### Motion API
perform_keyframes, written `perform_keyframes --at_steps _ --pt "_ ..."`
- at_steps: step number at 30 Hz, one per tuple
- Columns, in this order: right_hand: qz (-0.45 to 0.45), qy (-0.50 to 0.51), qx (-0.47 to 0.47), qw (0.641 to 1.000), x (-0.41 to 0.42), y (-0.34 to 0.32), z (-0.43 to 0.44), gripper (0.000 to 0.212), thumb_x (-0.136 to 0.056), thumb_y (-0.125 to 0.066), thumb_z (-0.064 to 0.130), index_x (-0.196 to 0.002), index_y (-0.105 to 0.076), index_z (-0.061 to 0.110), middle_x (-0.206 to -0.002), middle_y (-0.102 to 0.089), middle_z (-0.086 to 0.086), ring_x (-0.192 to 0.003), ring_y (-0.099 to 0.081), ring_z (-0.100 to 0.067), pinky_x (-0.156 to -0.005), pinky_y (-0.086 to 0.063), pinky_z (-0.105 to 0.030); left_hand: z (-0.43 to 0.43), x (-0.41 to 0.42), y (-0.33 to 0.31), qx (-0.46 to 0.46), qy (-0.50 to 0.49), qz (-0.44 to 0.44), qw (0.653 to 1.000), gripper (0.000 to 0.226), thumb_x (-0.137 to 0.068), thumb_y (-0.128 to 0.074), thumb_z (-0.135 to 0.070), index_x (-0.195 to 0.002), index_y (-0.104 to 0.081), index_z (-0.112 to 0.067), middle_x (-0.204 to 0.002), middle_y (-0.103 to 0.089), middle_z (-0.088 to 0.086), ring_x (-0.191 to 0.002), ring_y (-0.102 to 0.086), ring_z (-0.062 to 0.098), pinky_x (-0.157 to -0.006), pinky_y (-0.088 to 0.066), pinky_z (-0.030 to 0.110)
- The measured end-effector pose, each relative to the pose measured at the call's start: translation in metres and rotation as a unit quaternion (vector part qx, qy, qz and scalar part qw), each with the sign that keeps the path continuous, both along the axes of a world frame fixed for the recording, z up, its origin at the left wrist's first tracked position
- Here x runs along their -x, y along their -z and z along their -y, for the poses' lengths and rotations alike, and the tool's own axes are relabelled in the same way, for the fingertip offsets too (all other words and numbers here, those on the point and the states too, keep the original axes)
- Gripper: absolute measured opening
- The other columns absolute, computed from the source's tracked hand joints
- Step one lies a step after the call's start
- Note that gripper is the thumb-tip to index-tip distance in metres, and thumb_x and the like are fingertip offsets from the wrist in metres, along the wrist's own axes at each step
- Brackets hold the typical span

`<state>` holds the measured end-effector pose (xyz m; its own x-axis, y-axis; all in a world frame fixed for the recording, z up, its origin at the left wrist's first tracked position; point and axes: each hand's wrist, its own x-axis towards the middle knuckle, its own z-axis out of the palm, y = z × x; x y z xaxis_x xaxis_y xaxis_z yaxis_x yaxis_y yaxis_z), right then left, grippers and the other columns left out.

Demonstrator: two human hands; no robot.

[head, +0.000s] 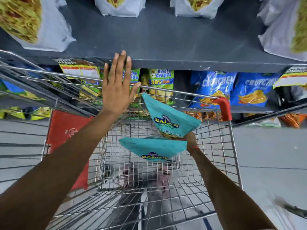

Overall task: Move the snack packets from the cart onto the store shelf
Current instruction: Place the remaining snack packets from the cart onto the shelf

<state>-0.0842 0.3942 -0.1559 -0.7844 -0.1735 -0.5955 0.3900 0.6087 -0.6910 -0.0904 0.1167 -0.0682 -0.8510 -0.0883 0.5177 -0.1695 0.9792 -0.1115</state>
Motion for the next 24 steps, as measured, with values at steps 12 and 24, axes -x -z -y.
perform_keyframes --at_steps 12,24 --pt "-0.035 -0.043 0.007 0.998 0.003 -0.072 -0.028 0.053 -0.06 -0.082 0.003 -0.109 -0.063 0.002 -0.11 -0.067 -0.013 -0.099 -0.057 -0.016 -0.092 -0.05 -0.043 -0.004 -0.018 -0.041 -0.079 0.022 0.099 0.992 0.059 -0.102 -0.037 -0.035 -0.15 -0.018 -0.008 -0.157 -0.023 0.012 -0.144 -0.018 0.026 -0.117 -0.014 0.048" --pt "-0.134 -0.142 -0.027 0.98 0.028 -0.196 -0.017 0.083 -0.041 -0.087 0.051 -0.106 -0.06 0.006 -0.113 -0.066 -0.027 -0.109 -0.059 -0.042 -0.093 -0.049 -0.052 0.035 -0.016 -0.075 -0.11 0.025 0.206 0.972 0.058 -0.102 -0.033 -0.034 -0.15 -0.017 -0.004 -0.158 -0.02 0.012 -0.144 -0.02 0.024 -0.118 -0.014 0.047"
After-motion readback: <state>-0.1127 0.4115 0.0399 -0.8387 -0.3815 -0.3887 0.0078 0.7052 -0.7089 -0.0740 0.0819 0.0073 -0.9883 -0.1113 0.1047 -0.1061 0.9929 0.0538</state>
